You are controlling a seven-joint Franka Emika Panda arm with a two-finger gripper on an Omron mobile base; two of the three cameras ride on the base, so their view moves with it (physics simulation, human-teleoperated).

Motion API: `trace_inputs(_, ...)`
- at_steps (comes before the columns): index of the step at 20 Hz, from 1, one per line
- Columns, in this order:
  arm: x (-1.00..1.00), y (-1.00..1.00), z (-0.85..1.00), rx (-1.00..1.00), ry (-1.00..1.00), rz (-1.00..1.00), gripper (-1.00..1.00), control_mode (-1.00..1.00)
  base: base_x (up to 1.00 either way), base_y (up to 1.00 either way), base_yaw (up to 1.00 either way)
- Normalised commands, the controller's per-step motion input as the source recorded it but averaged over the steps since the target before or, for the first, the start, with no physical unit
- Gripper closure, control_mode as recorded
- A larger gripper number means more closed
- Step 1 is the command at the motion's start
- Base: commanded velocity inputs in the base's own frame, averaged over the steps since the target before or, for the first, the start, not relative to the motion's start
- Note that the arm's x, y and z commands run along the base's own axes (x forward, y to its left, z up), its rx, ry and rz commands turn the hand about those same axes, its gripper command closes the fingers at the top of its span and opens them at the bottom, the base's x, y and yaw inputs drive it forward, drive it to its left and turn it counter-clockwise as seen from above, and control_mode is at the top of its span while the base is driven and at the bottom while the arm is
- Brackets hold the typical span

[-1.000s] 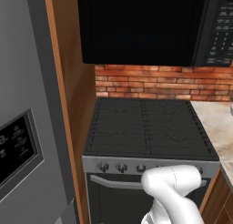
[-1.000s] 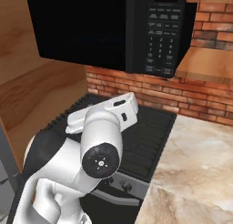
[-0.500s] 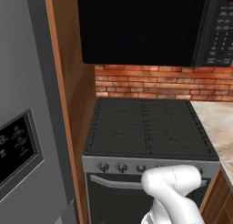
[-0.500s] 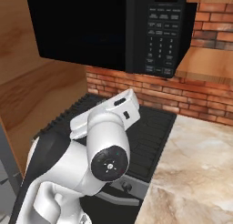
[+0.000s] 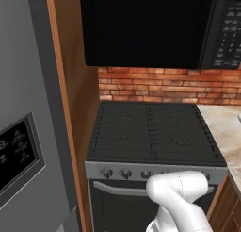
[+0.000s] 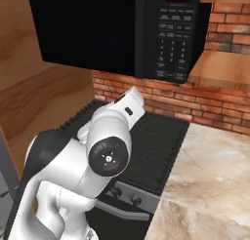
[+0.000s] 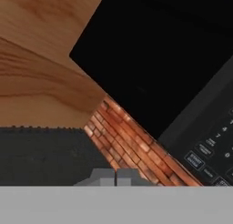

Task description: Transport the steak from the fridge to the microwave and turn on the microwave.

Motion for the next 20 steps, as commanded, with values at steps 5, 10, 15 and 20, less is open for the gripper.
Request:
trace_inputs(5, 0.19, -0.09, 0.00, -0.18, 0.00, 0.00, 1.00, -1.00, 0.00, 0.00, 0.00)
trace_inputs(10, 0.28, -0.17, 0.02, -0.16, 0.00, 0.00, 1.00, -1.00, 0.00, 0.00, 0.00)
trace_inputs(15, 0.32, -0.27, 0.08, -0.10, 0.00, 0.00, 1.00, -1.00, 0.00, 0.00, 0.00)
trace_inputs(20, 0.39, -0.23, 0.02, -0.08, -0.01, 0.00, 1.00, -1.00, 0.00, 0.00, 0.00)
